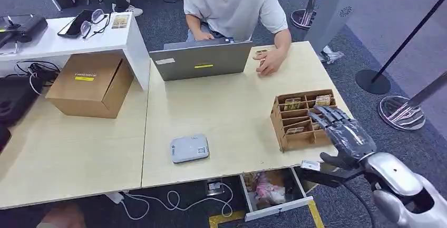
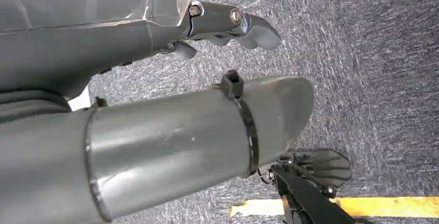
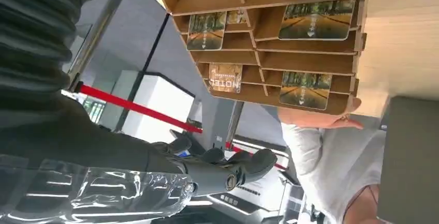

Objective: Pass the card to the sensor for recognition and then transmit it.

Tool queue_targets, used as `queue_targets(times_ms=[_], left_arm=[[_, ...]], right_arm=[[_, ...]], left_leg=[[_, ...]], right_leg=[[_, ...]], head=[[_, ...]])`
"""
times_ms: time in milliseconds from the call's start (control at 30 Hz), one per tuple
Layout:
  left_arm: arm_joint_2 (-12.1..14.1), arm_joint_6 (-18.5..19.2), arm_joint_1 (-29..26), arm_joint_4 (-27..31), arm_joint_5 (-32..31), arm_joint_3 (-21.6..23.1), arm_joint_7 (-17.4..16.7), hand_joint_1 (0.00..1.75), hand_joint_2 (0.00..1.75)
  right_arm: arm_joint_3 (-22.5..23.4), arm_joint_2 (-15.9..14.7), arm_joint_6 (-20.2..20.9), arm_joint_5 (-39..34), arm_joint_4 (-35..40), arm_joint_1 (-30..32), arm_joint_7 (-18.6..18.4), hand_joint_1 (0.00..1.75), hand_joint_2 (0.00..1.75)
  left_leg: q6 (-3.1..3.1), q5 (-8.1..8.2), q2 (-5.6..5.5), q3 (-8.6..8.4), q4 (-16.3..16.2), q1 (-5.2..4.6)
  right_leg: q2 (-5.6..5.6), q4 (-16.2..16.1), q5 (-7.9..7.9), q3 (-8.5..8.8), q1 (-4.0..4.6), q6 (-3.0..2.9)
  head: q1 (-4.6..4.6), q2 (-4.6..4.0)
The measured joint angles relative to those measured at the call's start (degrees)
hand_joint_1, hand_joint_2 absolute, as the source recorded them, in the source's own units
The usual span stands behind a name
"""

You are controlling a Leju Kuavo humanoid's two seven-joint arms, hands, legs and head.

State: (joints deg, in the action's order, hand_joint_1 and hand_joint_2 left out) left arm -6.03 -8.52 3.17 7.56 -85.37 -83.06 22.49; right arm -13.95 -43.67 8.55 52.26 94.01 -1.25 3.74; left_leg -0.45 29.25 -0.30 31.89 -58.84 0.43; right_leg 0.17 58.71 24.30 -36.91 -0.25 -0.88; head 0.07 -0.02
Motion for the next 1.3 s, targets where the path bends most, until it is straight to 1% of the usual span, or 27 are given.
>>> queue_targets(times_ms=[233, 400, 700, 1300], left_arm=[[0.0, 0.0, 0.0, 0.0, -0.1, 0.0, 0.0, 0.0, 0.0], [0.0, 0.1, 0.1, 0.0, -0.1, 0.0, -0.1, 0.0, 0.0], [0.2, 0.2, 0.2, -0.1, -0.1, 0.0, -0.3, 0.0, 0.0], [0.4, 0.1, 0.2, -0.3, -0.1, 0.0, -0.8, 0.0, 0.0]], right_arm=[[-2.6, 0.2, -0.3, 1.0, -2.4, -5.0, 0.4, 0.0, 1.75], [-4.6, 0.8, -0.5, 1.5, -4.5, -7.4, 0.5, 0.0, 1.75], [-9.7, 1.4, -0.5, 1.3, -10.1, -12.9, 1.8, 0.0, 1.75], [-16.2, 1.5, -0.2, -1.2, -15.4, -17.5, 1.5, 0.0, 1.75]], left_leg=[[0.0, -0.01, 0.01, -0.01, 0.0, 0.0], [0.0, -0.01, 0.0, 0.0, 0.0, 0.01], [0.0, -0.01, -0.02, 0.0, 0.0, 0.0], [0.0, -0.01, -0.02, 0.01, 0.0, 0.0]], right_leg=[[0.01, 0.0, -0.01, 0.0, 0.0, 0.0], [0.0, 0.0, -0.01, 0.0, 0.01, 0.0], [-0.02, 0.0, -0.01, 0.01, 0.0, 0.0], [-0.02, 0.0, -0.01, 0.01, -0.01, 0.0]], head=[[0.0, 0.0], [0.0, 0.0], [0.0, 0.0], [0.0, 0.0]])
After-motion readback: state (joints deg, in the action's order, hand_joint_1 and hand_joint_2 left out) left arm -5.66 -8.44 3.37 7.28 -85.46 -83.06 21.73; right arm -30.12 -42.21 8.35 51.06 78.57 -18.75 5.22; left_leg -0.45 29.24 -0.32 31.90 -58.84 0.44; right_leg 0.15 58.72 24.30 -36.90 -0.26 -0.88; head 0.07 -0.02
